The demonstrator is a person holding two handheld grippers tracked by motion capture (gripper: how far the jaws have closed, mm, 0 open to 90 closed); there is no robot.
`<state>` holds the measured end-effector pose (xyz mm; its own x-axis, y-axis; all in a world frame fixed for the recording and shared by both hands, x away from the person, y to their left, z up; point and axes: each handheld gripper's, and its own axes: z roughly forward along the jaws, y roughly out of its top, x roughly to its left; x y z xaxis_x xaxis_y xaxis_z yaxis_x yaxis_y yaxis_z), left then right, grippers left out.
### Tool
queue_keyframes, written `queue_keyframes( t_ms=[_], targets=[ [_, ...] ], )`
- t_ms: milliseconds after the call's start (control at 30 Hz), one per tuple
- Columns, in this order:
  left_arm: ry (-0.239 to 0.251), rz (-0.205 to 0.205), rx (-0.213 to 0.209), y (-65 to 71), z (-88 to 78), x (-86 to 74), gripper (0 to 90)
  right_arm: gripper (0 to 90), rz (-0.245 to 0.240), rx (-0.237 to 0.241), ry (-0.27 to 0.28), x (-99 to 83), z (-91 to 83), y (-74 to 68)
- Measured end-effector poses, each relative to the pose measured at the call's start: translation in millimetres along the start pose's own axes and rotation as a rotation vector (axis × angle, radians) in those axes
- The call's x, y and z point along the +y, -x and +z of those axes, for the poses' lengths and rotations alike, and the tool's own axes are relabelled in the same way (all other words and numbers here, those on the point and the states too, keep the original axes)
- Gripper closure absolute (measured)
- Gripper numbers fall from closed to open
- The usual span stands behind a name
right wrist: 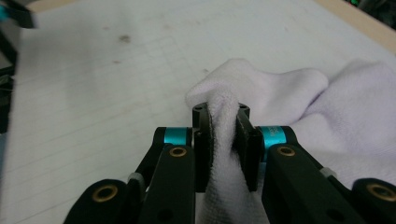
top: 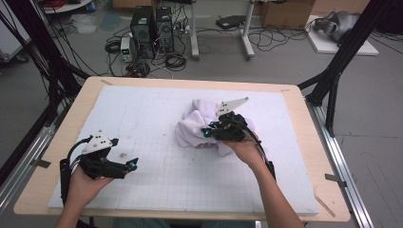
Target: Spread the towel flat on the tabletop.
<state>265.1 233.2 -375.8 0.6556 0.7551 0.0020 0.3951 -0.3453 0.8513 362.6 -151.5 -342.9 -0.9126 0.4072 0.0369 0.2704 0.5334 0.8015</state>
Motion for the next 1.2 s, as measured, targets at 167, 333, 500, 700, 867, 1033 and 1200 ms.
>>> queue_keyframes(
  t_ms=[167, 333, 500, 700, 867, 1033, 1200],
  targets=[
    [0.003, 0.014, -0.029, 4.3, -0.4, 3.6, 9.3, 80.8, -0.093, 0.062, 0.025, -0.5, -20.8, -44.5],
    [0.006, 0.025, -0.048, 9.7, 5.3, 6.3, 9.3, 80.4, -0.112, 0.135, 0.022, -16.4, -24.7, -73.2],
    [-0.003, 0.027, -0.099, 17.8, 23.2, 13.1, 14.3, 56.2, -0.057, 0.153, 0.035, -48.3, -27.2, -78.5],
    [-0.014, 0.077, -0.19, 33.2, 50.1, 26.9, 27.9, 46.3, 0.043, 0.004, 0.061, -68.7, -48.1, -42.6],
    [-0.037, 0.13, -0.229, 45.4, 77.7, 37.6, 34.6, 45.5, 0.107, -0.073, -0.038, -94.2, -36.5, -23.1],
    [-0.091, 0.162, -0.305, 56.5, 113.2, 40.2, 43.1, 46.1, 0.153, -0.109, -0.095, -113.9, -27.2, -13.2],
    [-0.201, 0.175, -0.331, 59.1, 140.5, 33.4, 56.7, 57.2, 0.159, -0.147, -0.175, -131.4, -14.3, -9.6]
  ],
)
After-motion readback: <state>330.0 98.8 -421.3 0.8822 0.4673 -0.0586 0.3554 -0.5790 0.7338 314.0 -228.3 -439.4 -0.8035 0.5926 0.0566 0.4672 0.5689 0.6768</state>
